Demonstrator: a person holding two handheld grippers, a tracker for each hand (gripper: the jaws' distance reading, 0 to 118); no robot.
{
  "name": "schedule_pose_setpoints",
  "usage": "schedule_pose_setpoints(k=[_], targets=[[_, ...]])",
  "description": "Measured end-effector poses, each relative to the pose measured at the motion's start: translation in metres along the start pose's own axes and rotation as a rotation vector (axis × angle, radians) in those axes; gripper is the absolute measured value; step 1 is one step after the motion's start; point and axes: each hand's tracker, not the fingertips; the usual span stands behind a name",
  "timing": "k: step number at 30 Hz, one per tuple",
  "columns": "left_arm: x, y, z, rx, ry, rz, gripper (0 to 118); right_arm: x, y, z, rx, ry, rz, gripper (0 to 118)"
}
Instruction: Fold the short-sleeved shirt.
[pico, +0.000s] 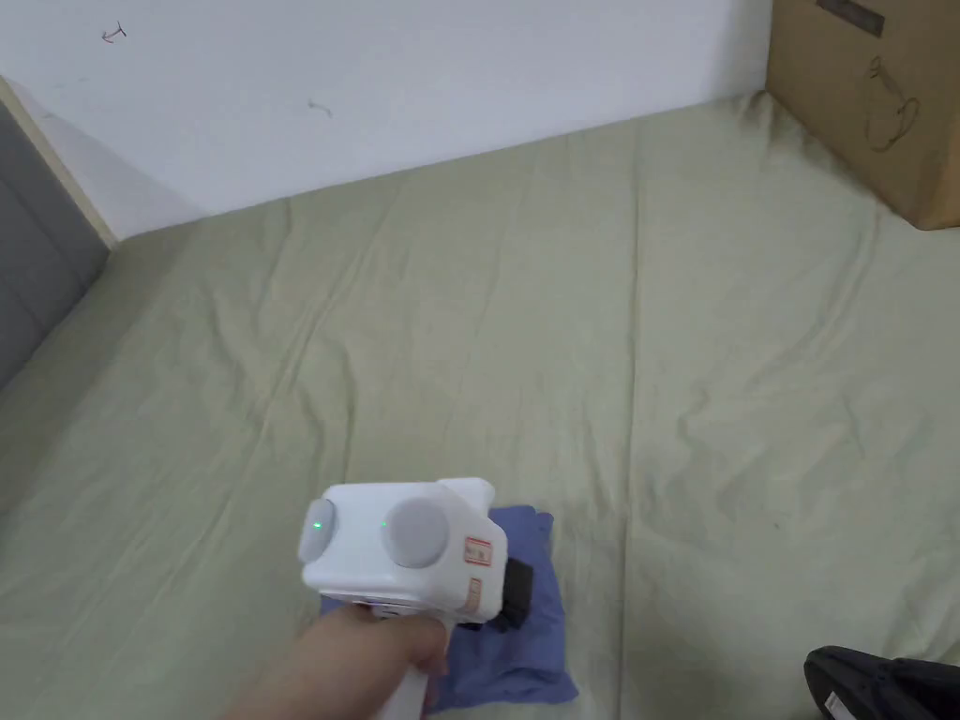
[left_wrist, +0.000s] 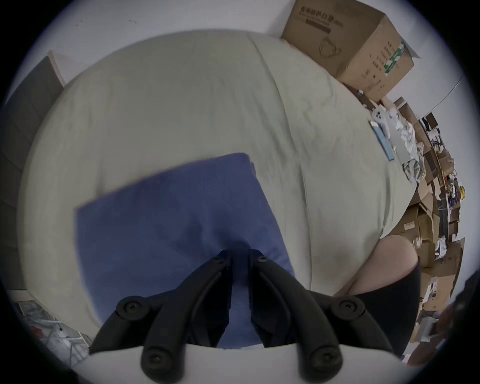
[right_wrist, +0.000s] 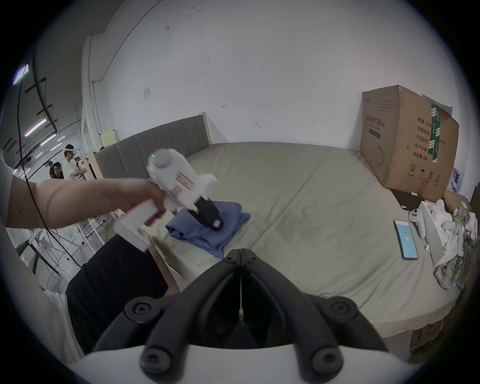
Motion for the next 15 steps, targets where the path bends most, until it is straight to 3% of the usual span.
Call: schedule_pose_setpoints(k=[6,9,11,15], targets=[[-0.002,-0.002,-0.006,0.031,-0.067,0.076,12,-0.012,0.007,-0.013,-0.022,0.018,0.005,0],[-0.021,-0.008,0.031,0.096,-0.213,0.057,11,-0.021,0.016,-0.040,-0.035,0.057,0.021,0],[-0.048,-0.019,0.070,0.239,-0.270,0.113,11,-0.029,0.023,-0.079,-0.054,0.083,0.015,0],[-0.122,-0.043,0.113,0.352,-0.260,0.213,11,-0.031,0.031,-0.164,-0.100,0.166,-0.044,0]])
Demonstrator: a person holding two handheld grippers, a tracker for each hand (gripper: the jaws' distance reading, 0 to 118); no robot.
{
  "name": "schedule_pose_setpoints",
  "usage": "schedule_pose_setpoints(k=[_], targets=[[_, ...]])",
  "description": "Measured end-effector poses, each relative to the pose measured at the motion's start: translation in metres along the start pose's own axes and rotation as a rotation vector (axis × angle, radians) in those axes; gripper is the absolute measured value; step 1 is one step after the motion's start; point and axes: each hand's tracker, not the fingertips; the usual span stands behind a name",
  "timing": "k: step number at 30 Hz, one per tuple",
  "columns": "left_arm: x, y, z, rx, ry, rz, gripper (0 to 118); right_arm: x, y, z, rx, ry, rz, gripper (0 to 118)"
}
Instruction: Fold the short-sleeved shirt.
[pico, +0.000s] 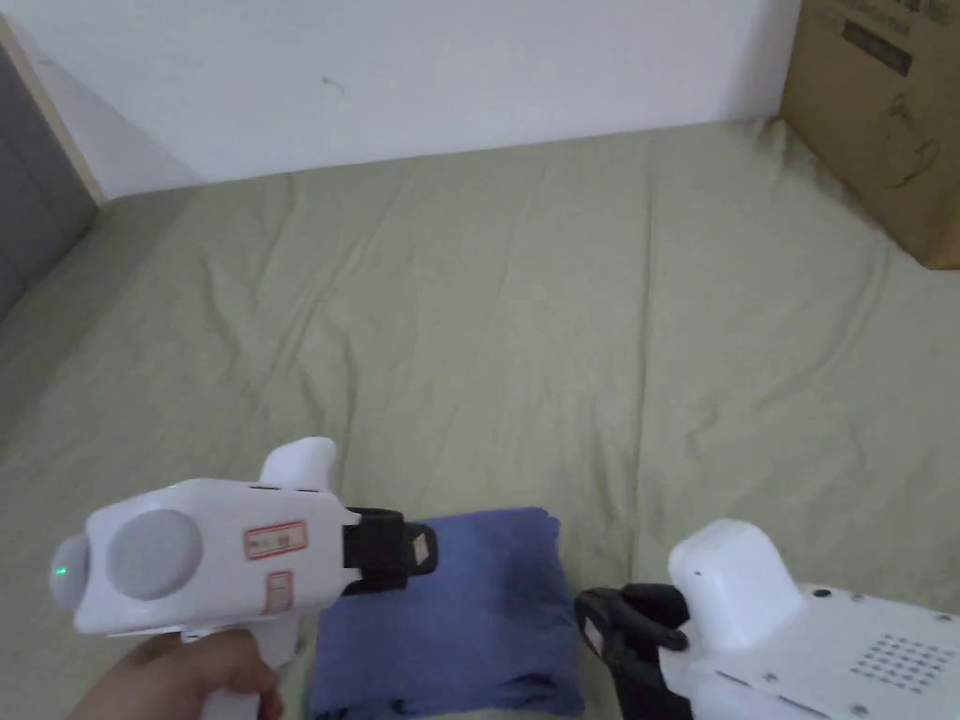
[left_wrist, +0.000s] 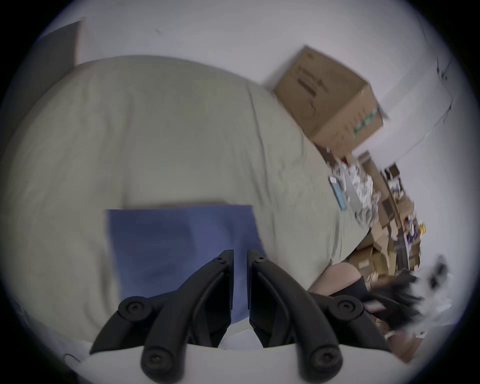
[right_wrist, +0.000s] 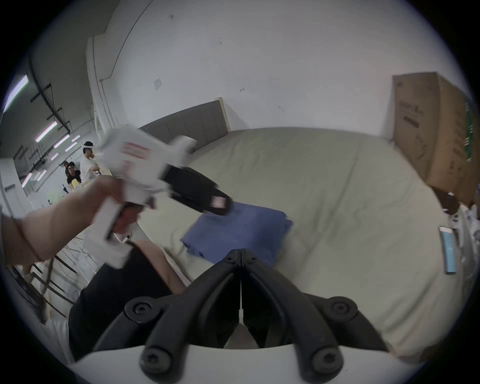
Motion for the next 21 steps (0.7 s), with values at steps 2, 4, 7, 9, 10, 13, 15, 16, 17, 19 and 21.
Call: schedule_pose_setpoints(k=[2,4,7,9,10,13,15,16,17,19,21], targets=[[-0.025,-0.006,0.027,0.006,0.019,0.058,11,0.012,0.013,-0.053,-0.069,0.018,-0.056,0],[-0.056,-0.013,0.041,0.011,0.067,0.102,11,0.024,0.018,-0.101,-0.114,0.037,-0.074,0],[-0.091,-0.024,0.049,-0.003,0.067,0.180,12,0.050,0.006,-0.158,-0.266,-0.033,-0.156,0],[-0.109,-0.030,0.050,-0.009,0.025,0.240,12,0.064,-0.010,-0.173,-0.320,-0.055,-0.179,0],[-0.126,-0.031,0.047,-0.009,-0.008,0.266,12,0.071,-0.018,-0.172,-0.299,-0.035,-0.184,0],[-0.144,-0.034,0.036,0.009,-0.110,0.329,19,0.081,-0.023,-0.161,-0.257,0.008,-0.278,0],[-0.147,-0.036,0.022,0.020,-0.211,0.328,79,0.083,-0.026,-0.159,-0.256,0.004,-0.264,0],[-0.148,-0.034,0.012,-0.009,-0.234,0.327,117,0.080,-0.026,-0.157,-0.251,-0.002,-0.249,0],[-0.149,-0.033,0.003,0.022,-0.257,0.341,116,0.078,-0.028,-0.157,-0.242,-0.007,-0.225,0],[-0.167,-0.030,-0.025,-0.020,-0.292,0.368,114,0.077,-0.032,-0.156,-0.230,-0.013,-0.198,0],[-0.169,-0.029,-0.049,-0.087,-0.301,0.371,115,0.077,-0.033,-0.154,-0.216,-0.004,-0.219,0]])
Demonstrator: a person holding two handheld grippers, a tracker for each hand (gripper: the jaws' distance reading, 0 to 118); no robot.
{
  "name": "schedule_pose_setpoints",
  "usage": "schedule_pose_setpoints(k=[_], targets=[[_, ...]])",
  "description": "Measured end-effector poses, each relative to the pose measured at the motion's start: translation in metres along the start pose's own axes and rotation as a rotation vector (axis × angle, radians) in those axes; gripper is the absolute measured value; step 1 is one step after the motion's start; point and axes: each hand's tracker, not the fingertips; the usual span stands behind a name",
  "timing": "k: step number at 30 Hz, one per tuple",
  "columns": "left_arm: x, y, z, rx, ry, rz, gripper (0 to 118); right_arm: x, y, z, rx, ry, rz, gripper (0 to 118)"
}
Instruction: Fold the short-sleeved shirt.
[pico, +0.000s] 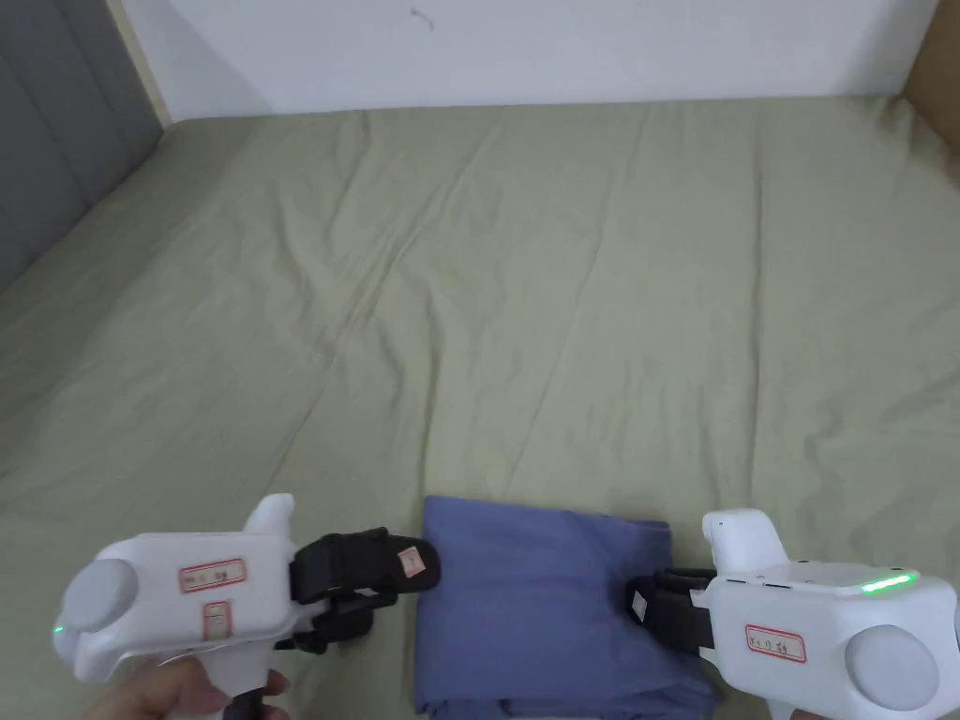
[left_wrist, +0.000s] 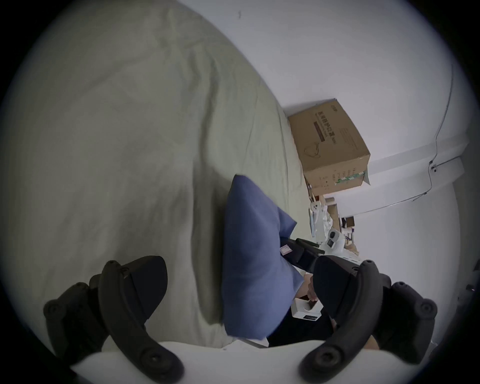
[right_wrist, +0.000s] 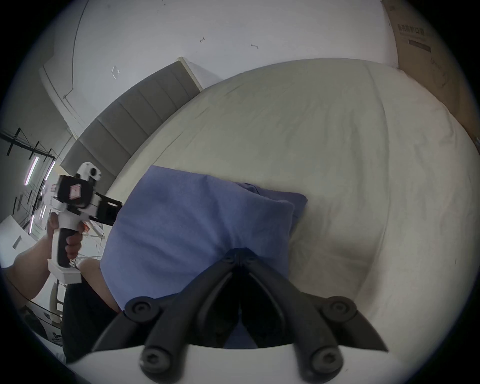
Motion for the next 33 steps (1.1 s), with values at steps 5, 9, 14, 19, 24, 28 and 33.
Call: schedule_pose_setpoints(k=[5,9,14,19,24,28,33], targets=[[0.032,-0.009,-0.036,-0.028,-0.011,-0.125,117,0.009,-0.007,0.002,0.039,0.052,-0.030,0],[0.052,-0.009,-0.048,-0.095,0.068,-0.252,25,0.012,-0.011,0.007,0.086,0.078,-0.073,0],[0.047,0.004,-0.038,-0.114,0.077,-0.252,25,0.010,-0.009,0.020,0.159,0.076,-0.044,0],[0.050,0.029,0.017,-0.125,0.332,-0.405,25,0.003,-0.007,0.034,0.236,0.118,-0.016,0],[0.003,0.089,0.094,-0.144,0.854,-0.480,25,-0.002,-0.006,0.038,0.262,0.140,-0.005,0],[-0.043,0.126,0.144,-0.136,1.193,-0.463,25,-0.002,-0.008,0.035,0.244,0.113,-0.008,0],[-0.095,0.153,0.187,-0.115,1.454,-0.348,25,-0.004,-0.008,0.034,0.236,0.094,0.001,0]])
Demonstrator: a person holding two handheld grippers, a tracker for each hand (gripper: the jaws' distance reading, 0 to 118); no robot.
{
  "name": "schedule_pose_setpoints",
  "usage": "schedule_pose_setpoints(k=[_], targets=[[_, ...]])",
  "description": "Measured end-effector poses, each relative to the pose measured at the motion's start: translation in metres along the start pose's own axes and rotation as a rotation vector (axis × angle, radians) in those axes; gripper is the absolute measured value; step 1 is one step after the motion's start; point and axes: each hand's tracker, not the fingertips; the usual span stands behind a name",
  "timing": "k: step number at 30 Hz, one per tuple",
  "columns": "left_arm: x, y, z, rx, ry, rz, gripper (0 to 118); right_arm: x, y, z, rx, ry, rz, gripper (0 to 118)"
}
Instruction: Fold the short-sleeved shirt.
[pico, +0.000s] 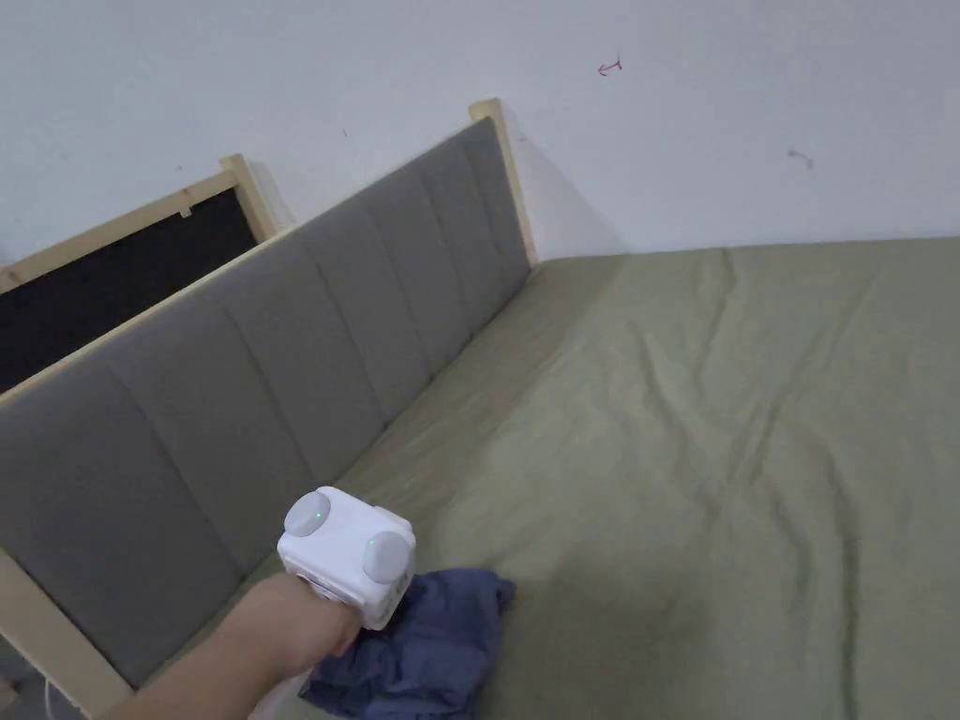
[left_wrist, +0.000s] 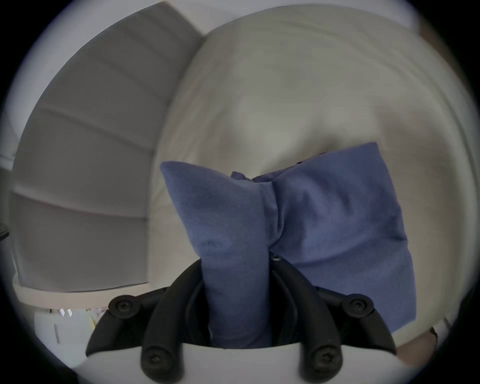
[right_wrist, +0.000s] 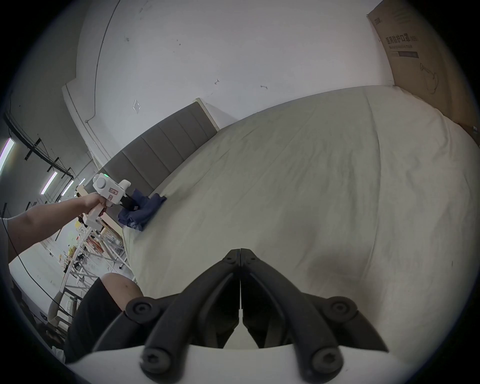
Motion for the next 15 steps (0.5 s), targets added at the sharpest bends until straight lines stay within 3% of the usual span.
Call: schedule_pose_setpoints(k=[3,4,5,7,9,15], targets=[[-0.016,-0.002,-0.014,-0.013,-0.064,0.054,25,-0.001,0.001,-0.001,0.002,-0.008,0.012,0],[-0.019,-0.004,-0.016,-0.001,-0.078,0.082,30,-0.002,0.001,-0.001,0.004,-0.014,0.014,0],[-0.021,-0.005,-0.016,0.011,-0.077,0.086,46,-0.002,0.001,-0.001,0.006,-0.017,0.017,0],[-0.020,-0.010,-0.017,0.061,0.081,0.056,96,-0.006,0.002,0.000,0.013,-0.026,0.028,0],[-0.031,-0.020,-0.006,0.150,0.123,0.061,98,-0.010,0.004,0.002,0.015,-0.030,0.051,0],[-0.053,-0.068,0.111,0.530,-0.067,0.313,94,-0.033,0.023,0.026,0.067,-0.104,0.173,0]])
